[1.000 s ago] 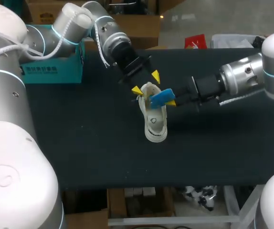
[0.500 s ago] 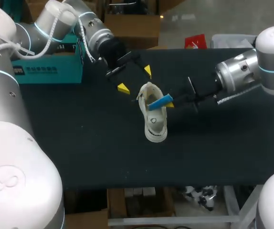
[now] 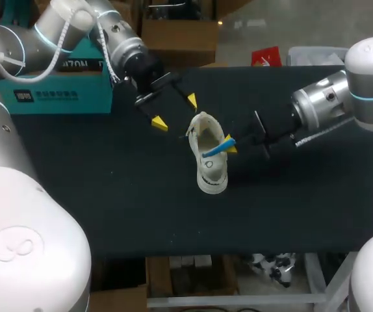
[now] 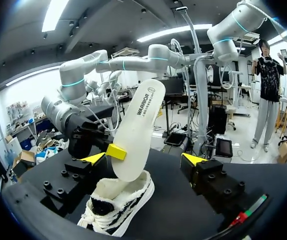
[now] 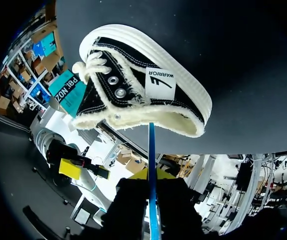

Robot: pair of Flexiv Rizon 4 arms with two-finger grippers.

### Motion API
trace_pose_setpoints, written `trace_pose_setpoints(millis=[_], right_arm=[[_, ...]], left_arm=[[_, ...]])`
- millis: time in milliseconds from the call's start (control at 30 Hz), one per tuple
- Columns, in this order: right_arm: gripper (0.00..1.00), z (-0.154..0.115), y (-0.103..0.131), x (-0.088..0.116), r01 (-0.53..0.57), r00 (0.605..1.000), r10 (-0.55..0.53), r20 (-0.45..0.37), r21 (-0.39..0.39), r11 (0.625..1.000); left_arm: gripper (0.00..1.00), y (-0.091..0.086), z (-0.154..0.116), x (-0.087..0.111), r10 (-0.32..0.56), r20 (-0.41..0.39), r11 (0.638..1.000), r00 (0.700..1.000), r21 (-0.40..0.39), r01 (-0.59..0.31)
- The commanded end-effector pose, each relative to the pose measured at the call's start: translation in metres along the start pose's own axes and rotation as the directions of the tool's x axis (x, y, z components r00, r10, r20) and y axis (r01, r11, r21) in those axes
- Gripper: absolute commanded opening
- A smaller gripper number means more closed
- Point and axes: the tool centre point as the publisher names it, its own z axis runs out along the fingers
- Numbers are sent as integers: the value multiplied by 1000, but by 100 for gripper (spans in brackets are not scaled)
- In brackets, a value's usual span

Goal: Open the shoe tongue, take the insole out of the shoe, put the insole back into the shoe, and pack the shoe into the shoebox

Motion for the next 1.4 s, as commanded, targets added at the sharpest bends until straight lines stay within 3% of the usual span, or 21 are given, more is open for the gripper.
trace_pose_setpoints(millis=[33,267,467,567,1200,1400], right_arm=[[0,-1,1,-1,-3,1000,3,-1,11,1000],[0,1,1,-2,-14,1000,14,-14,17,1000],[0,3,1,0,-15,1000,16,-23,19,1000],[0,3,0,1,-13,1000,14,-26,18,1000],[0,-5,4,-3,-16,996,16,-82,8,1000],[0,-2,7,-2,-42,991,44,-125,14,999]], left_arm=[[100,-6,-4,10,6,26,990,1000,-138,-2],[100,-5,-8,13,16,33,986,999,-169,-10],[100,-2,-6,10,4,30,986,1000,-166,1],[100,1,-5,6,-42,46,988,998,-143,49],[100,1,-5,6,-42,46,988,998,-143,49],[100,4,26,8,58,219,968,974,-250,-2]])
